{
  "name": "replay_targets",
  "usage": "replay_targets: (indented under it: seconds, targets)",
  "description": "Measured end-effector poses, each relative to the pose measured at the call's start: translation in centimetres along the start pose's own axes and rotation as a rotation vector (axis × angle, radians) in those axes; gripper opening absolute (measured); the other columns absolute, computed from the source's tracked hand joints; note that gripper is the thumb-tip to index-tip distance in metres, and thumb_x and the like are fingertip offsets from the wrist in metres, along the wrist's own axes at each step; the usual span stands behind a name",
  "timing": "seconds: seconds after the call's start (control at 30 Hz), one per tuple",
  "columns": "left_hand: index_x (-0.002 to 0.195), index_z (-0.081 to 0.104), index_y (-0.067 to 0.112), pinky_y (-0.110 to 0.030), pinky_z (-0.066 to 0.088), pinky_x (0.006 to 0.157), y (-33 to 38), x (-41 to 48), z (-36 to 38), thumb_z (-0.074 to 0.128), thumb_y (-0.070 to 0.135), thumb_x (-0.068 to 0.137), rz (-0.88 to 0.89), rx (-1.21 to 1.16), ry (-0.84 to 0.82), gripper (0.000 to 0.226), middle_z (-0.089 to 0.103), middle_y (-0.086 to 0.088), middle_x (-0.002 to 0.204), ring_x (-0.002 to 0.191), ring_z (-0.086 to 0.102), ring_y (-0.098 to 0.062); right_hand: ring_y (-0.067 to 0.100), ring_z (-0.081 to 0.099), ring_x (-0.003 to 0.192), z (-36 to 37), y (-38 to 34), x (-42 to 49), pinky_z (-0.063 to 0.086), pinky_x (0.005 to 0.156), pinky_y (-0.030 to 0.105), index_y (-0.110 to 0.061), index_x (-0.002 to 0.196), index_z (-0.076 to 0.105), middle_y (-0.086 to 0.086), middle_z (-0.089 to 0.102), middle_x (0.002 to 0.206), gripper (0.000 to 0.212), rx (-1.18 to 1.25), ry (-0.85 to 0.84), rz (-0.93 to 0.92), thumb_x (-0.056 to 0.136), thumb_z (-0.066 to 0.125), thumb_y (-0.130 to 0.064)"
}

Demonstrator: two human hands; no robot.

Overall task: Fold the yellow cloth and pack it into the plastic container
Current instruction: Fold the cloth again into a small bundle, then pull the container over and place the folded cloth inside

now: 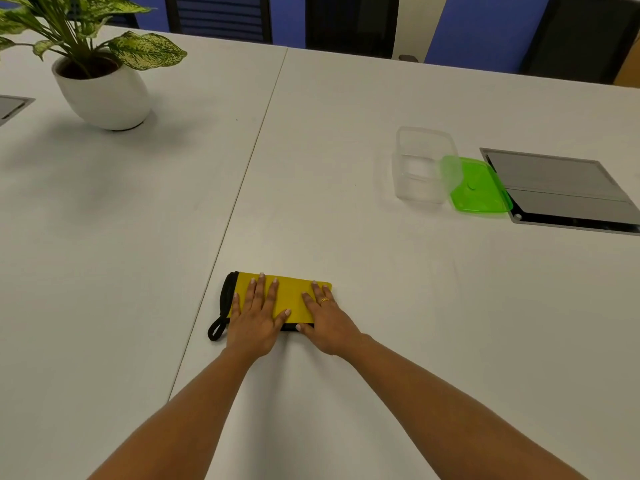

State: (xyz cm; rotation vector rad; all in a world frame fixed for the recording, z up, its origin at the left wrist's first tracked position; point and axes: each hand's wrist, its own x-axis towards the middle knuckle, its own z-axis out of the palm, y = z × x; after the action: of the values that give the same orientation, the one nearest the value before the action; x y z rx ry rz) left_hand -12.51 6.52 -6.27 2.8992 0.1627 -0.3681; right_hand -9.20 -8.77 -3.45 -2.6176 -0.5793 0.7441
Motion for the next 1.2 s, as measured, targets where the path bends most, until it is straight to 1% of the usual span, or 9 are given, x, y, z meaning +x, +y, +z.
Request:
replay_targets:
  seconds: [0.2, 0.4, 0.57, 0.8, 0.87, 0.93, 0.97, 1.1, 1.2]
  targets:
    - [0.145, -0.015, 0.019, -0.045, -0.004, 0.117, 0.0, -0.1, -0.2, -0.047, 0.071, 0.039, -0.006, 0.012, -0.027, 0.122, -0.016, -0.007, 0.157, 0.145, -0.012, -0.023, 0.026, -0.012, 0.145, 0.5, 0.3, 0.0, 0.008, 0.121, 0.04, -0.014, 0.148, 0.003, 0.007, -0.01, 0.158, 0.069, -0.093, -0.012, -0.009, 0.096, 0.041, -0.038]
    - [0.145, -0.016, 0.019, -0.045, -0.003, 0.118, 0.2, 0.1, -0.5, -0.05, 0.069, 0.034, -0.022, 0.048, -0.052, 0.127, -0.016, -0.006, 0.157, 0.145, -0.012, -0.023, 0.025, -0.008, 0.146, 0.4, 0.5, -0.3, 0.01, 0.12, 0.041, -0.015, 0.148, 0.009, 0.006, -0.005, 0.159, 0.064, -0.151, -0.011, -0.032, 0.097, 0.037, -0.04]
    - [0.147, -0.009, 0.022, -0.045, -0.001, 0.118, 0.7, -0.2, -1.1, -0.049, 0.072, 0.033, -0.039, 0.027, -0.037, 0.131, -0.01, -0.005, 0.158, 0.146, -0.007, -0.022, 0.023, -0.003, 0.147, 0.2, 1.2, -1.0, 0.013, 0.12, 0.044, -0.018, 0.148, 0.011, 0.004, -0.001, 0.159, 0.061, -0.203, -0.016, -0.053, 0.097, 0.034, -0.042]
    - [0.148, -0.005, 0.022, -0.044, 0.0, 0.118, 2.8, -1.2, -1.6, -0.049, 0.068, 0.038, -0.034, 0.05, 0.029, 0.127, -0.006, -0.004, 0.159, 0.146, -0.005, -0.022, 0.023, 0.004, 0.147, -0.2, 3.0, -2.5, 0.012, 0.12, 0.036, -0.007, 0.147, 0.011, 0.008, 0.003, 0.159, 0.054, -0.138, 0.024, -0.022, 0.101, 0.029, -0.03]
    - [0.148, -0.005, 0.023, -0.044, 0.002, 0.118, 3.6, -1.1, -1.8, -0.041, 0.069, 0.052, -0.023, 0.055, 0.04, 0.112, -0.006, -0.003, 0.159, 0.146, -0.005, -0.021, 0.022, 0.003, 0.147, -0.6, 4.1, -2.9, 0.011, 0.12, 0.034, -0.006, 0.147, 0.009, 0.008, 0.003, 0.159, 0.053, -0.13, 0.034, -0.013, 0.102, 0.028, -0.025]
    - [0.148, -0.004, 0.023, -0.046, 0.004, 0.12, 4.4, -0.5, -2.0, -0.013, 0.065, 0.079, -0.01, 0.06, 0.048, 0.081, -0.006, -0.003, 0.159, 0.146, -0.005, -0.02, 0.02, 0.002, 0.147, -1.0, 5.4, -3.3, 0.01, 0.119, 0.032, -0.006, 0.147, 0.009, 0.007, 0.003, 0.159, 0.052, -0.098, 0.053, 0.018, 0.102, 0.026, -0.027]
    - [0.148, -0.003, 0.023, -0.046, 0.004, 0.12, 4.9, -0.2, -2.1, -0.003, 0.061, 0.085, -0.004, 0.056, 0.051, 0.073, -0.006, -0.003, 0.159, 0.146, -0.005, -0.02, 0.02, 0.001, 0.147, -1.2, 6.1, -3.5, 0.009, 0.119, 0.032, -0.006, 0.147, 0.01, 0.007, 0.003, 0.159, 0.052, -0.085, 0.06, 0.034, 0.102, 0.025, -0.028]
    - [0.148, 0.0, 0.021, -0.045, 0.004, 0.118, 7.5, 1.7, -2.6, 0.019, 0.052, 0.095, 0.043, 0.066, 0.068, 0.065, -0.003, -0.003, 0.159, 0.147, -0.003, -0.019, 0.018, 0.002, 0.147, -2.8, 9.9, -3.7, 0.011, 0.119, 0.031, -0.006, 0.147, 0.011, 0.006, 0.004, 0.159, 0.05, -0.061, 0.098, 0.105, 0.102, 0.024, -0.027]
    - [0.148, 0.001, 0.018, -0.043, 0.003, 0.118, 9.7, 3.7, -3.5, 0.024, 0.048, 0.096, 0.102, 0.081, 0.089, 0.064, -0.002, -0.005, 0.159, 0.147, -0.002, -0.019, 0.018, 0.003, 0.147, -4.4, 12.6, -3.5, 0.01, 0.119, 0.03, -0.006, 0.146, 0.014, 0.007, 0.006, 0.159, 0.048, -0.041, 0.139, 0.144, 0.102, 0.022, -0.023]
